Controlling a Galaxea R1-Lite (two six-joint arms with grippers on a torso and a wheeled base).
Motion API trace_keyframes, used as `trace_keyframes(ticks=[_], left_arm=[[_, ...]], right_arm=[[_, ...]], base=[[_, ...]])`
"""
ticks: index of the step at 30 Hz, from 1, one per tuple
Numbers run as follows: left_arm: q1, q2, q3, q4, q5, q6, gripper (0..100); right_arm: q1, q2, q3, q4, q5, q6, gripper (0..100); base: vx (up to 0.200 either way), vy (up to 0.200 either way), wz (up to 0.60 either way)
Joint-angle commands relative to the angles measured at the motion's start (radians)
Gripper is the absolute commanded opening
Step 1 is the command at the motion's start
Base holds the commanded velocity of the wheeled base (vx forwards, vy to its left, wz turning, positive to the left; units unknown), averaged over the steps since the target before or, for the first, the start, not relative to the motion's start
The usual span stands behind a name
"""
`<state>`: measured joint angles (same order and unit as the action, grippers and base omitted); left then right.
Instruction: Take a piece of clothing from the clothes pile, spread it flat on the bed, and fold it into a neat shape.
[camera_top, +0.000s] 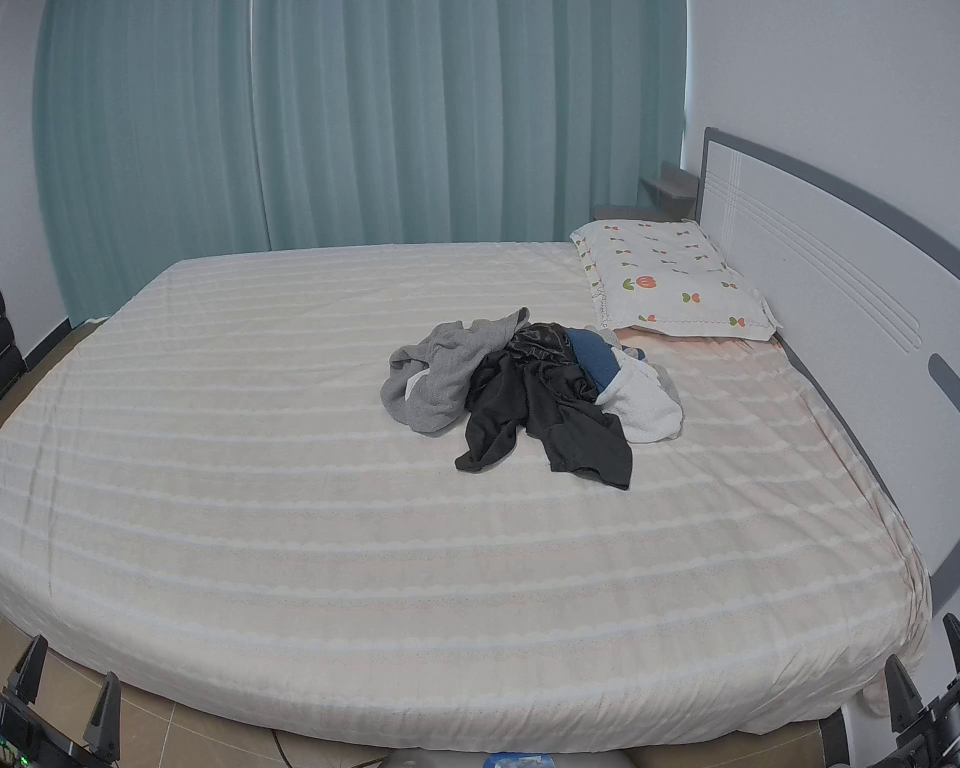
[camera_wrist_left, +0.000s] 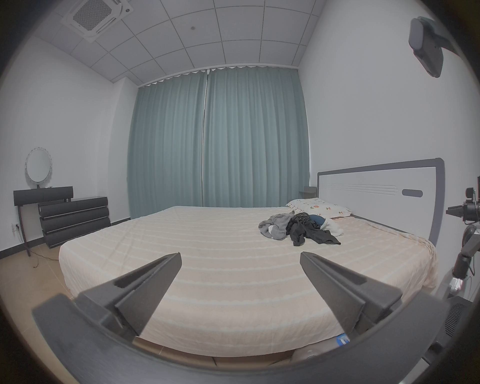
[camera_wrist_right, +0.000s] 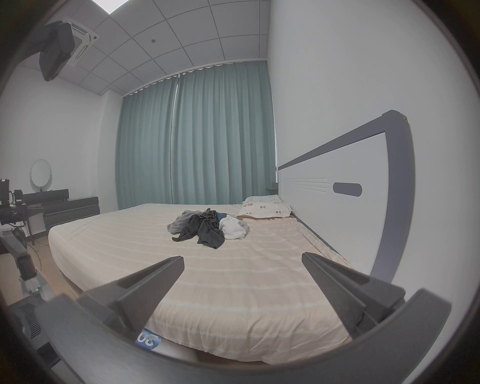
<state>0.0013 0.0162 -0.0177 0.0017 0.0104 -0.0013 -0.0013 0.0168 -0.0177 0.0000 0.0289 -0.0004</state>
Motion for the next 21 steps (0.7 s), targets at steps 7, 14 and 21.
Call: trace_keyframes(ticks=[7, 14, 21], left_arm=[[0.0, -0.016, 0.016, 0.0, 0.0, 0.0, 100], [0.0, -0.016, 0.016, 0.0, 0.0, 0.001, 100], [0.0, -0.016, 0.016, 0.0, 0.0, 0.001, 100]], right_arm=[[0.006, 0.029, -0.096, -0.037, 0.017, 0.01, 100], [0.007, 0.359, -0.275, -0.025, 0.105, -0.075, 100], [0.041, 0.879, -0.285, -0.163, 0.123, 0.002, 100]], base=[[0.0, 0.0, 0.0], [0.0, 0.0, 0.0], [0.0, 0.0, 0.0]])
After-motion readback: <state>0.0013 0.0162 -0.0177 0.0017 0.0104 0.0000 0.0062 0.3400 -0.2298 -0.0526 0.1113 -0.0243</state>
